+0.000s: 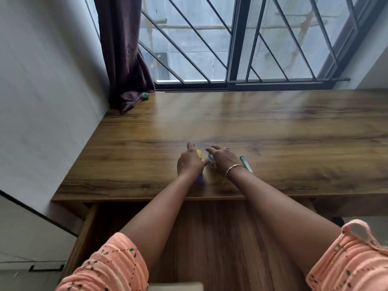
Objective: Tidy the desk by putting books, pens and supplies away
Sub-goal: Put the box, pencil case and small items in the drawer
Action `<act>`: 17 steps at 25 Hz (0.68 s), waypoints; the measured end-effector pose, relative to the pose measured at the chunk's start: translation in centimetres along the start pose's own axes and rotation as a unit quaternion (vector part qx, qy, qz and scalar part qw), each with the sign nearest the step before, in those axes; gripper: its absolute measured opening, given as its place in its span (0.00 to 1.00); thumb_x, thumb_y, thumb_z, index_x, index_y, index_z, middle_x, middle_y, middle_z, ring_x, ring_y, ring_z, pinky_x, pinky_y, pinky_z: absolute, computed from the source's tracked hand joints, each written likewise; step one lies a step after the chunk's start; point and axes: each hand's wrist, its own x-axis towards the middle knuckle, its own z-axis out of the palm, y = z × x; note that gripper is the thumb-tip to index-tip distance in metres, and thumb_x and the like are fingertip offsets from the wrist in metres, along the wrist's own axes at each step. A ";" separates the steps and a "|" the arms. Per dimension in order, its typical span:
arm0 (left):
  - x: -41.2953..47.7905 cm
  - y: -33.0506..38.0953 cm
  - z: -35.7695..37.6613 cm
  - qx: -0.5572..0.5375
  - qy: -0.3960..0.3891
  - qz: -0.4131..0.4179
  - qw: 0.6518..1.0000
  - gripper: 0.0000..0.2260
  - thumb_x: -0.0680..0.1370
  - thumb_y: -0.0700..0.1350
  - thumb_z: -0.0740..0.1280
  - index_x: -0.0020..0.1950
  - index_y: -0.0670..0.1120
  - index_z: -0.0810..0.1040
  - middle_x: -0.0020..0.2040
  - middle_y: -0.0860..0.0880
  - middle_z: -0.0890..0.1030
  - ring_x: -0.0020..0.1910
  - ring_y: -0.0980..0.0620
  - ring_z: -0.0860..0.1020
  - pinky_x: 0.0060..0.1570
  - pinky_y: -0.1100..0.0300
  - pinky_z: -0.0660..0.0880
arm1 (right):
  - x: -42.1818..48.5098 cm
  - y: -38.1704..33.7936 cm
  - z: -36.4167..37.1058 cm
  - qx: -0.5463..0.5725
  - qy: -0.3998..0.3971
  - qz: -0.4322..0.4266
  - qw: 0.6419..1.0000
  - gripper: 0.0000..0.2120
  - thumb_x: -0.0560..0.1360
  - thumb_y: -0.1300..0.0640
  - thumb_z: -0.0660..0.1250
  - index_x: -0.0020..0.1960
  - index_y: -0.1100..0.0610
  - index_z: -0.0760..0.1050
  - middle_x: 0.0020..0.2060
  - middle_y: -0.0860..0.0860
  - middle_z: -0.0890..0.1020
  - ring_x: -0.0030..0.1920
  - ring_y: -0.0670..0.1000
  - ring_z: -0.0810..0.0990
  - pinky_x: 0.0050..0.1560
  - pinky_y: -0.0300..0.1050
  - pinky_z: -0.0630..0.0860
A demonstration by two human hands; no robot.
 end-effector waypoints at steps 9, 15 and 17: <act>-7.6 -1.5 -3.3 -0.066 -0.015 0.139 0.988 0.18 0.72 0.41 0.71 0.60 0.47 0.73 0.43 0.46 0.80 0.47 0.45 0.80 0.49 0.55 0.75 | -4.6 -1.5 -1.8 0.057 0.058 -0.023 0.996 0.19 0.71 0.63 0.68 0.62 0.55 0.73 0.58 0.55 0.76 0.57 0.60 0.75 0.56 0.48 0.72; -14.3 -4.3 -1.1 0.012 -0.171 0.212 0.962 0.16 0.72 0.38 0.70 0.57 0.43 0.71 0.48 0.44 0.81 0.47 0.45 0.80 0.48 0.50 0.77 | -15.0 -0.5 -0.7 0.066 -0.060 -0.025 0.996 0.18 0.69 0.56 0.71 0.58 0.53 0.73 0.56 0.52 0.74 0.55 0.57 0.76 0.50 0.44 0.71; -16.3 -5.3 0.8 0.089 -0.227 0.239 0.940 0.14 0.73 0.39 0.68 0.58 0.45 0.71 0.51 0.45 0.80 0.49 0.44 0.79 0.49 0.50 0.76 | -17.8 0.3 1.4 0.033 -0.132 -0.012 0.991 0.19 0.70 0.53 0.70 0.58 0.50 0.72 0.55 0.51 0.74 0.55 0.56 0.76 0.50 0.44 0.71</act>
